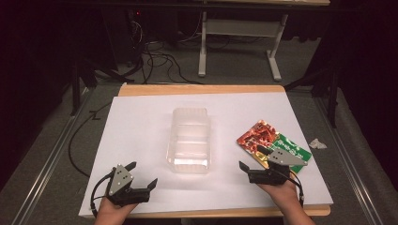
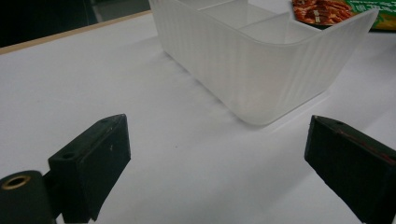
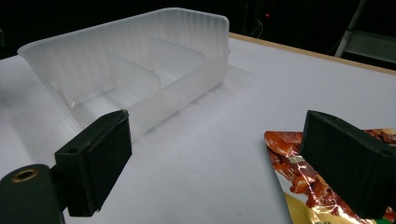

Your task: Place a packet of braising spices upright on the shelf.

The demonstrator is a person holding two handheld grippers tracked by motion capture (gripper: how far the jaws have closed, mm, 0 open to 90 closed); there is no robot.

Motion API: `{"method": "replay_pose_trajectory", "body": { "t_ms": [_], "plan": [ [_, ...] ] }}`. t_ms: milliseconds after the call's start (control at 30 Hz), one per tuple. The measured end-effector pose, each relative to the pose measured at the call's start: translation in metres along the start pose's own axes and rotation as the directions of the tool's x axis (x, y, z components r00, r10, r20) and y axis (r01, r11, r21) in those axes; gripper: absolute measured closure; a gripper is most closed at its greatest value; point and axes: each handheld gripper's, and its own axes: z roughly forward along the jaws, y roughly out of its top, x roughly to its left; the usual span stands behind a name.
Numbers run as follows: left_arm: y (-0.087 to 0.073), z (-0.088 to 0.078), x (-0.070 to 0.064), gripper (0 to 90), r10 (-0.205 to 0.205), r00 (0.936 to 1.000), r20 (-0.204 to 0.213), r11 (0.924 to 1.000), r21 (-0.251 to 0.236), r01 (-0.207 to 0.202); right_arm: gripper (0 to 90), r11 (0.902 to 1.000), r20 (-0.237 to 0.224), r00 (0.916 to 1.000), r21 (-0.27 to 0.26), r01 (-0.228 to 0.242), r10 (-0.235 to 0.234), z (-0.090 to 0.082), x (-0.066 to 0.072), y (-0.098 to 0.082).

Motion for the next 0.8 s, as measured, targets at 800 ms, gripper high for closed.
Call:
{"method": "replay_pose_trajectory", "body": {
  "t_ms": [800],
  "plan": [
    [0.006, 0.017, 0.000, 0.0, 0.001, 1.0000, -0.006, 0.9997, 0.023, -0.001, 9.2, 0.9978, 0.132, 0.9890, -0.009, -0.065, 0.066, -0.020, -0.021, -0.011]
  ]
}}
